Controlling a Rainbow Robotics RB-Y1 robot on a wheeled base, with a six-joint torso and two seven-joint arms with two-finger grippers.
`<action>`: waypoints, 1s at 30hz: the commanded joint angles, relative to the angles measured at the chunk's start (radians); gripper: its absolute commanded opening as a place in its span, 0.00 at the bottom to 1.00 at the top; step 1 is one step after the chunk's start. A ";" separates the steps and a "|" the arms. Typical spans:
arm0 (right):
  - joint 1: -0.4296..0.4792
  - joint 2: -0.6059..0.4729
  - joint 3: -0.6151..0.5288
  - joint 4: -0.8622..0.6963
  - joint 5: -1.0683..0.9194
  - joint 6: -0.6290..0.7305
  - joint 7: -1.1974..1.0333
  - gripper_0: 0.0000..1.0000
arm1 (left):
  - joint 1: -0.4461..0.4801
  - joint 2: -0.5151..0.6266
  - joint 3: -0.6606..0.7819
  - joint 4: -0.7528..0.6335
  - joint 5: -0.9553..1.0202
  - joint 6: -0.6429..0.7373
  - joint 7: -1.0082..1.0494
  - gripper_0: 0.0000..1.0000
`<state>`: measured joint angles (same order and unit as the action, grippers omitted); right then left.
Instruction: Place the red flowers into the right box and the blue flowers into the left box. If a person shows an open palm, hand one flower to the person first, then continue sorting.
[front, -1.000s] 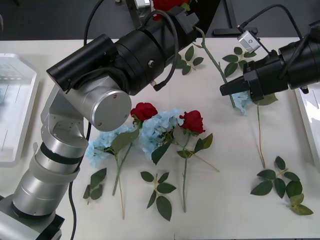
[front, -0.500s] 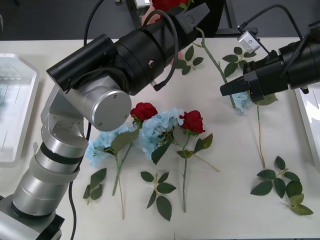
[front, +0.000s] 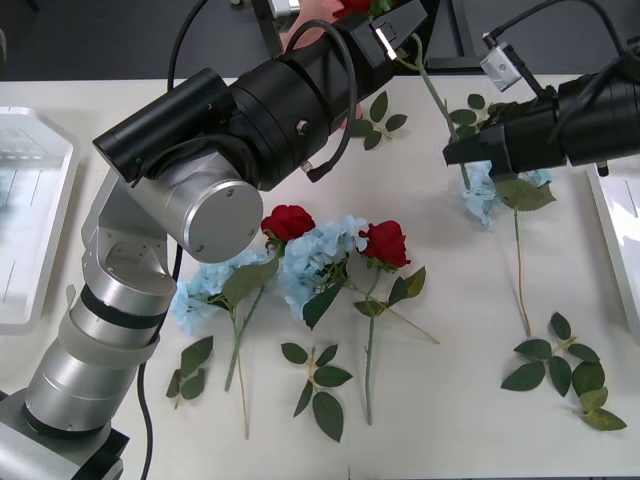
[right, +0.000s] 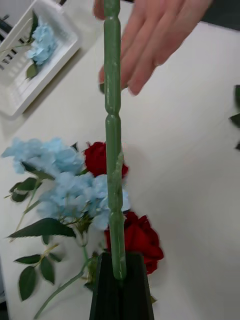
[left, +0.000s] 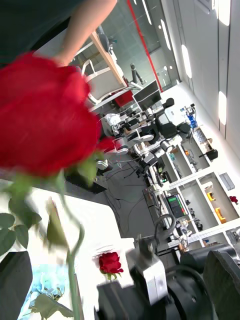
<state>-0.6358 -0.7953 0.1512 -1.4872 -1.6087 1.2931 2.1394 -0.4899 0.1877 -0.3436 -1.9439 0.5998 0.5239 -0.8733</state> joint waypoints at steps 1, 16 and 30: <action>-0.033 -0.007 -0.019 0.025 0.070 -0.060 -0.009 0.00 | -0.045 -0.027 -0.017 -0.018 -0.009 -0.016 0.050 1.00; -0.196 0.054 -0.019 0.229 0.127 -0.308 -0.013 0.00 | -0.045 -0.027 -0.017 -0.018 -0.009 -0.016 0.050 1.00; -0.260 0.105 -0.019 0.239 0.101 -0.548 0.017 0.00 | -0.045 -0.027 -0.017 -0.018 -0.009 -0.016 0.050 1.00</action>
<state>-0.8458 -0.7077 0.1510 -1.2194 -1.4934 0.7700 2.1382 -0.4900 0.1872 -0.3437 -1.9435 0.5998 0.5238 -0.8732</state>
